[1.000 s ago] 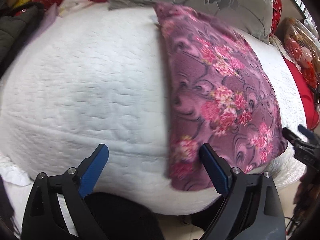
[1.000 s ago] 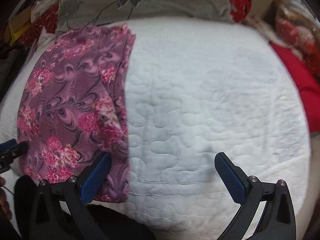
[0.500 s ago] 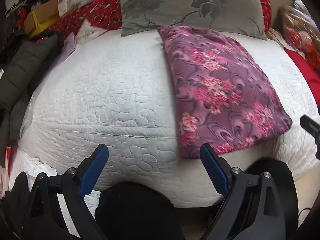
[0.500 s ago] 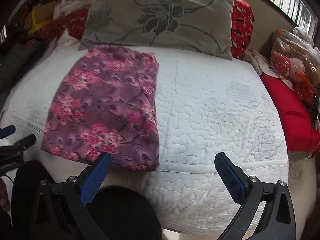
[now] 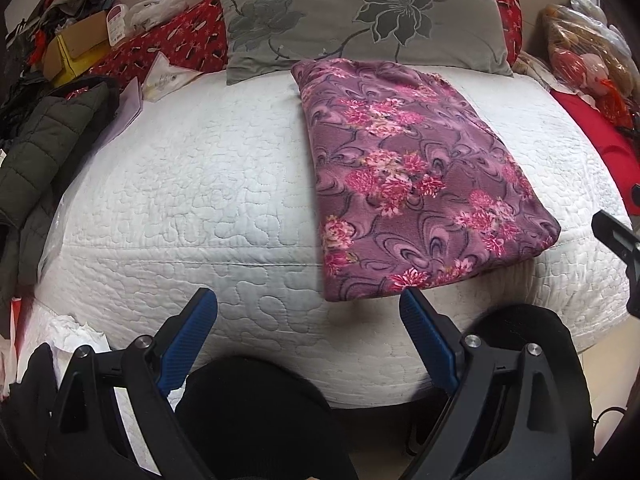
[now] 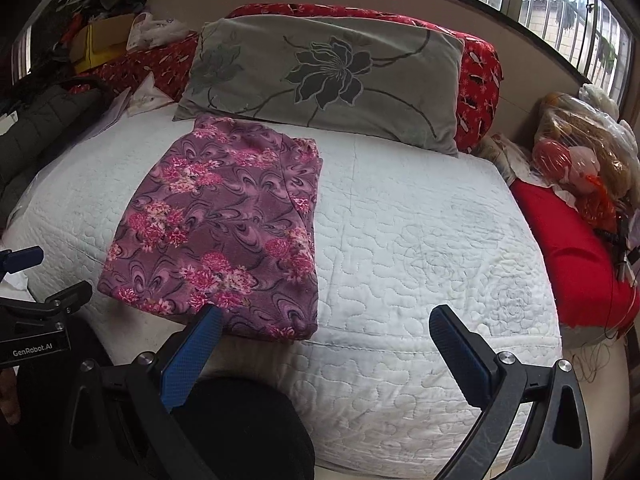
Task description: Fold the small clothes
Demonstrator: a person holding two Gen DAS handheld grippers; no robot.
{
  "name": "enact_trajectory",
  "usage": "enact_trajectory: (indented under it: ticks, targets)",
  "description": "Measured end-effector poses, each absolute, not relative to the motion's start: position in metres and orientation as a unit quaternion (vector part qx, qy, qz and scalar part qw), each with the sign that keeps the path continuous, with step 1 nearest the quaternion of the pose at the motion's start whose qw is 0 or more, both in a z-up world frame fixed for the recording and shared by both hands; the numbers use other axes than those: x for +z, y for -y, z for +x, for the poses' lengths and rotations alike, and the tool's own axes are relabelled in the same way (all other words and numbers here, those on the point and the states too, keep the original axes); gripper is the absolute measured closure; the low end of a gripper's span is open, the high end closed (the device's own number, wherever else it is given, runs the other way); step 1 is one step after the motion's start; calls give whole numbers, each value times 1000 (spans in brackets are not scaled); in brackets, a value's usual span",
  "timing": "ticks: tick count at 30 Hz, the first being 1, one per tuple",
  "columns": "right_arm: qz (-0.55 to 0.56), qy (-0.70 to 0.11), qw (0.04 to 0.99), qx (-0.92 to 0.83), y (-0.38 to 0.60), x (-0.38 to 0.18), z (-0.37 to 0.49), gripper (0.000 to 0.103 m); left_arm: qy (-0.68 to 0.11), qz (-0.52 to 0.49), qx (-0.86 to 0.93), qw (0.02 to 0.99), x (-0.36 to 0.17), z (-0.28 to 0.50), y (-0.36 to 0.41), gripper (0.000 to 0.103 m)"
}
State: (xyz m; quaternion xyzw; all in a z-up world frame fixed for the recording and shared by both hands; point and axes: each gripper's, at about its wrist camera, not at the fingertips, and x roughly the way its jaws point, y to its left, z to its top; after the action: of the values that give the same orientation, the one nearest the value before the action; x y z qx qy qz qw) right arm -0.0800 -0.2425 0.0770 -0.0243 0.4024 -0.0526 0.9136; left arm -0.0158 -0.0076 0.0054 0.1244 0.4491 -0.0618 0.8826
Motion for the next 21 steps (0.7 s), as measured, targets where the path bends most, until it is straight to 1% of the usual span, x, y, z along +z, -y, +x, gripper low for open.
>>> enact_trajectory:
  ticks: [12,21]
  targets:
    - [-1,-390,918,-70,256,82,-88,0,-436,115,-79,889,14,-27,17,10]
    - [8,-387,919,-76,262,83,-96,0,-433,115,-126,885,19,-42,44,10]
